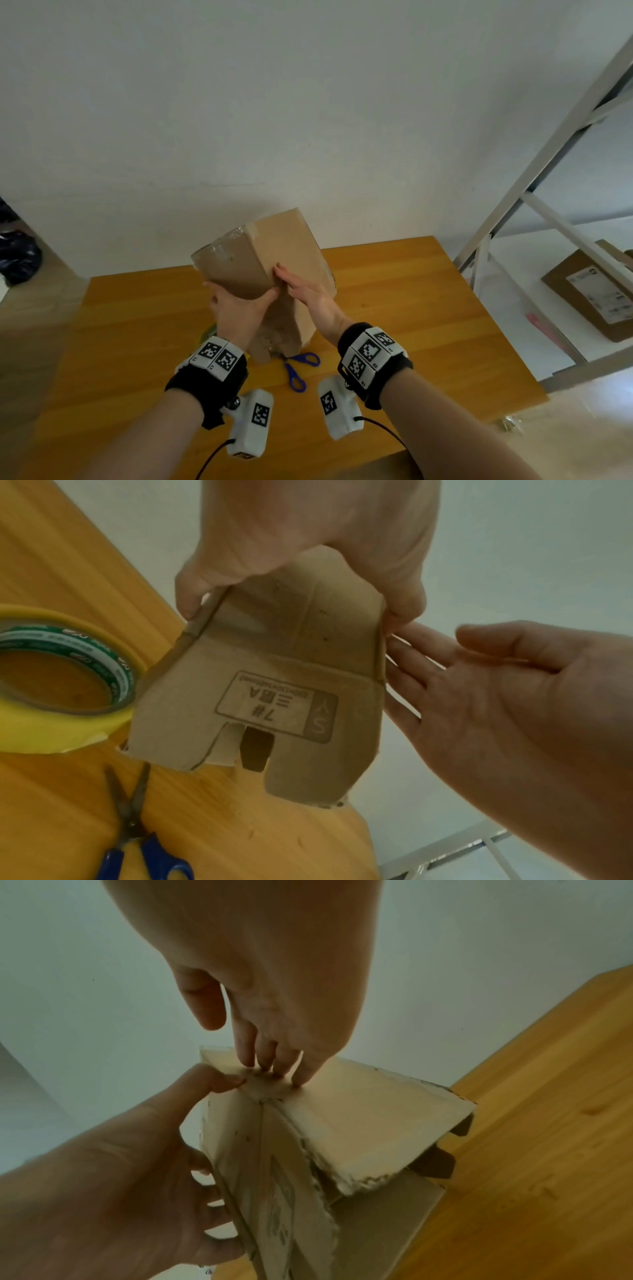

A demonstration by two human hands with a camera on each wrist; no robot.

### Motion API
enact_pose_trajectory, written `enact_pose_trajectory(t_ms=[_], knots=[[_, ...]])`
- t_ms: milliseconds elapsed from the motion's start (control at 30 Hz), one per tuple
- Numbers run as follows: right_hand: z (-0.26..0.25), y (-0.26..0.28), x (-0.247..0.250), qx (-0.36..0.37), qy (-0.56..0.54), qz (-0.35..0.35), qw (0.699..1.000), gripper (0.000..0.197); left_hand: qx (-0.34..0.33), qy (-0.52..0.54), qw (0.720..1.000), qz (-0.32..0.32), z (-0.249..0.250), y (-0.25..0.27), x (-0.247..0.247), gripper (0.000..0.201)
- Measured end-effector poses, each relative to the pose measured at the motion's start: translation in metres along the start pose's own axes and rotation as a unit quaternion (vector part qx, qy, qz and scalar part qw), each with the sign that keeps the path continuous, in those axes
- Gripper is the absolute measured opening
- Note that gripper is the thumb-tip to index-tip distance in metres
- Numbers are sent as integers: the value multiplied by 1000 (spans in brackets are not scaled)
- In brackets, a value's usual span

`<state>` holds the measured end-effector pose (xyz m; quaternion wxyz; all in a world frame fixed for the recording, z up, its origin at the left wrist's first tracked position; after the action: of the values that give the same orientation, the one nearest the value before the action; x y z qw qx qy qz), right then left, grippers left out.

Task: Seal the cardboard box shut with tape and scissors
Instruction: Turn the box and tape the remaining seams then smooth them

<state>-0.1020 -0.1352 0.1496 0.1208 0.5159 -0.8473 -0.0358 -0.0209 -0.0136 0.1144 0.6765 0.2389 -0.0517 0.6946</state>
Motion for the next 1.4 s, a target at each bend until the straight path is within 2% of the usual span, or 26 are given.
enact_pose_trajectory(t_ms=[133, 233, 300, 400, 600, 667, 733, 833, 933, 1133, 1267, 1300, 1400], knots=[[4, -9, 12, -3, 18, 19, 1000, 46, 29, 48, 998, -20, -3, -18, 11, 134], [16, -20, 42, -21, 35, 71, 997, 45, 49, 81, 994, -49, -15, -44, 20, 131], [26, -29, 65, -34, 65, 110, 991, 47, 81, 92, 990, -74, -19, -51, 27, 114], [39, -41, 91, -54, 108, 153, 981, 52, 138, 101, 978, -117, -28, -57, 35, 75], [73, -67, 101, -115, 75, 177, 975, 50, 207, 96, 956, -183, -45, -71, 45, 34], [91, -73, 93, -157, 27, 165, 973, 53, 222, 105, 947, -206, -51, -74, 43, 40], [106, -76, 81, -190, -24, 140, 971, 53, 225, 110, 942, -225, -53, -75, 40, 65], [109, -75, 72, -205, -37, 120, 971, 55, 212, 84, 947, -228, -52, -78, 37, 84], [110, -72, 74, -213, -41, 132, 967, 54, 206, 74, 948, -232, -45, -77, 32, 100], [97, -64, 75, -204, -91, 110, 968, 48, 158, 63, 954, -245, -22, -81, 29, 75], [85, -59, 75, -199, -146, 91, 965, 52, 126, 53, 953, -270, -8, -83, 26, 101], [79, -57, 74, -192, -149, 80, 967, 55, 127, 54, 951, -276, -6, -84, 26, 99], [60, -51, 75, -157, -154, 46, 974, 58, 149, 85, 939, -299, -1, -82, 21, 75]])
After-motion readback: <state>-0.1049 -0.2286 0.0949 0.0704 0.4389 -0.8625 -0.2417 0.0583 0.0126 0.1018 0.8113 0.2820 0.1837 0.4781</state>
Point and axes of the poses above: each hand's wrist, its own y-axis away from the middle knuckle, its own x-axis out of the back of the hand, z = x × y, the point moved 10 cm from there along -y, towards the middle knuckle, and after that the axes turned 13 degrees about z, right-handed, at the moved point
